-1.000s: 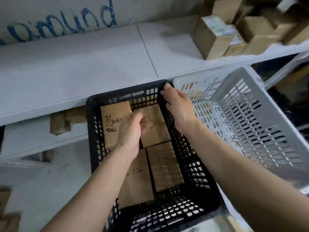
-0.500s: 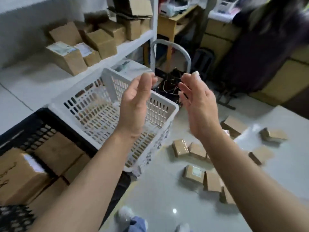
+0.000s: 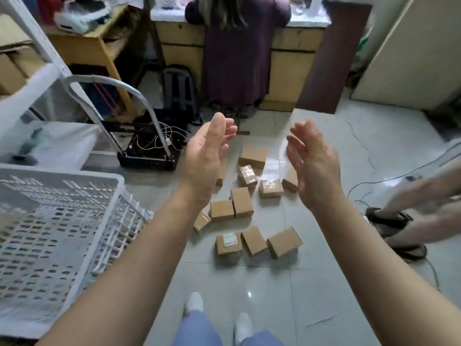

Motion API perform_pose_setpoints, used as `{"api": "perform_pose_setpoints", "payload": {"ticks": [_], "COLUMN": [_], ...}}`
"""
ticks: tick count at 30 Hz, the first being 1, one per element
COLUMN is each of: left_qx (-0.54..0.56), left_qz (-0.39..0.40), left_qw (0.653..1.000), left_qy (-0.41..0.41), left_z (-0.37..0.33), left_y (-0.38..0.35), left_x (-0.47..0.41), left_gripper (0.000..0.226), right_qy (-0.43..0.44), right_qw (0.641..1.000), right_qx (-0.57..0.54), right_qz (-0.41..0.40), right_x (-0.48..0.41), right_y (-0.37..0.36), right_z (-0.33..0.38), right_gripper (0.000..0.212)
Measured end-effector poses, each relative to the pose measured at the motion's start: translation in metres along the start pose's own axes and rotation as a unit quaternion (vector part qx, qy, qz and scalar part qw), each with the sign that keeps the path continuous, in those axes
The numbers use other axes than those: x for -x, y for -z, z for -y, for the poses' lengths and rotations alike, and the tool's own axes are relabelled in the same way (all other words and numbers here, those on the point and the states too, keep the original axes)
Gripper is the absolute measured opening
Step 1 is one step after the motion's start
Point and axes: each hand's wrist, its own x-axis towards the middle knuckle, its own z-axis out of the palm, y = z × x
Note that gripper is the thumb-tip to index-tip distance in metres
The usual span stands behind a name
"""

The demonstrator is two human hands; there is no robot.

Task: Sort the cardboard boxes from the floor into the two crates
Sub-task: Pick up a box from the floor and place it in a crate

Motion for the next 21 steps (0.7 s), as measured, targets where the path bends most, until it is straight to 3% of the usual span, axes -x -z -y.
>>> {"api": "perform_pose_setpoints", "payload": {"ticks": [7,18,21], "left_qx": [0.004,-0.032,-0.053], "left_qz": [0.053,0.084,0.088], "left_qw": [0.997,0.990,0.986], "left_qy": [0.049,0.112,0.135], "left_z": [0.026,0.096,0.120], "left_y": [-0.025,-0.025,-0.030], "left_x": [-0.065,-0.172,-0.191], "left_gripper": [0.035,0.033,0.035], "right_qy": [-0.033,-0.105,-0.135], "right_qw": [0.994,0.978,0.970], "right_qx": [-0.030,-0.051,-0.070], "right_qz": [-0.096,-0.173,-0.192], "right_x": [-0.050,-0.128,-0.148], "right_y": [0.021,0.006,0.011], "right_z": [-0.018,-0.080,-0.100], "right_gripper": [0.023,0.026,0.035]}}
